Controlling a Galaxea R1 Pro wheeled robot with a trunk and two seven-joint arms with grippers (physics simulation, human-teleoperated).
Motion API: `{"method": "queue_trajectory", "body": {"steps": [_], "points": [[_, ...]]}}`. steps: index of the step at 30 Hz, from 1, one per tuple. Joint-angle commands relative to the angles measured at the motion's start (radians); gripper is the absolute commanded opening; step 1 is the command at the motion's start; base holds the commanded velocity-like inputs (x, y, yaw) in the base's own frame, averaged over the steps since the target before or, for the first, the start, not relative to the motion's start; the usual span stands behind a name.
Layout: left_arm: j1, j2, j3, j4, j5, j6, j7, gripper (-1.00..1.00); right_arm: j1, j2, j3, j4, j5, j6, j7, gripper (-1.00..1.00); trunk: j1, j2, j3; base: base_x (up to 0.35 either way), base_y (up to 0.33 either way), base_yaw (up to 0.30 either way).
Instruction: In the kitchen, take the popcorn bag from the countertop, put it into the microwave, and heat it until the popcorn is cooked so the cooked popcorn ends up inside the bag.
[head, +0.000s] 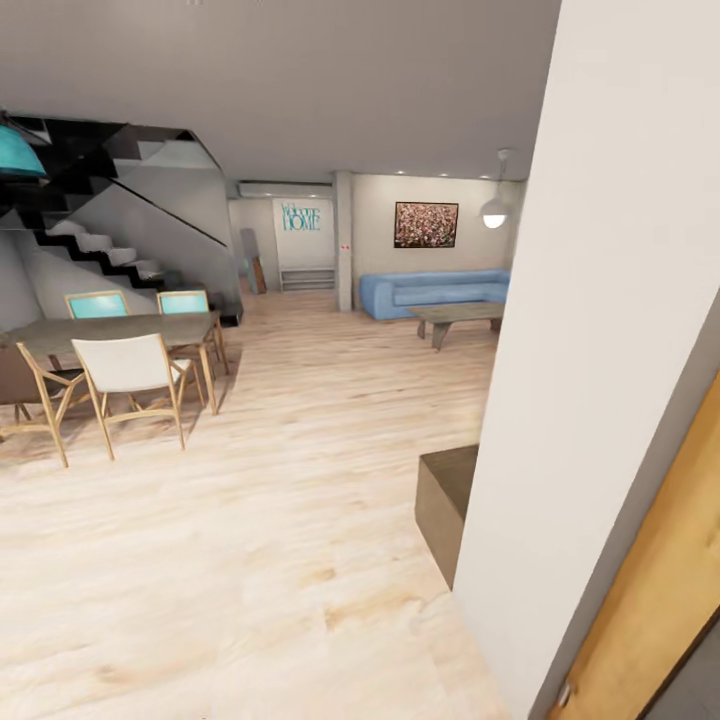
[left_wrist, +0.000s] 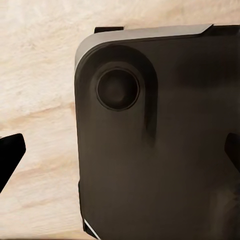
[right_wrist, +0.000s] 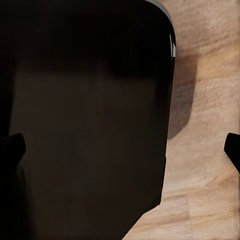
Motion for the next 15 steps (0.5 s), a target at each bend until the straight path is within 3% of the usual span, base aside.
{"method": "queue_trajectory", "body": {"steps": [1, 15], "points": [[0.000, 0.000, -0.001, 0.000, 0.000, -0.002, 0.000, 1.00, 0.000, 0.000, 0.001, 0.000, 0.001, -0.003, 0.000, 1.00, 0.000, 0.000, -0.001, 0.000, 0.000, 0.274], [0.000, 0.000, 0.000, 0.000, 0.000, -0.002, 0.000, 1.00, 0.000, 0.001, -0.001, 0.000, 0.001, -0.003, 0.000, 1.00, 0.000, 0.000, -0.001, 0.000, 0.000, 0.274]]}}
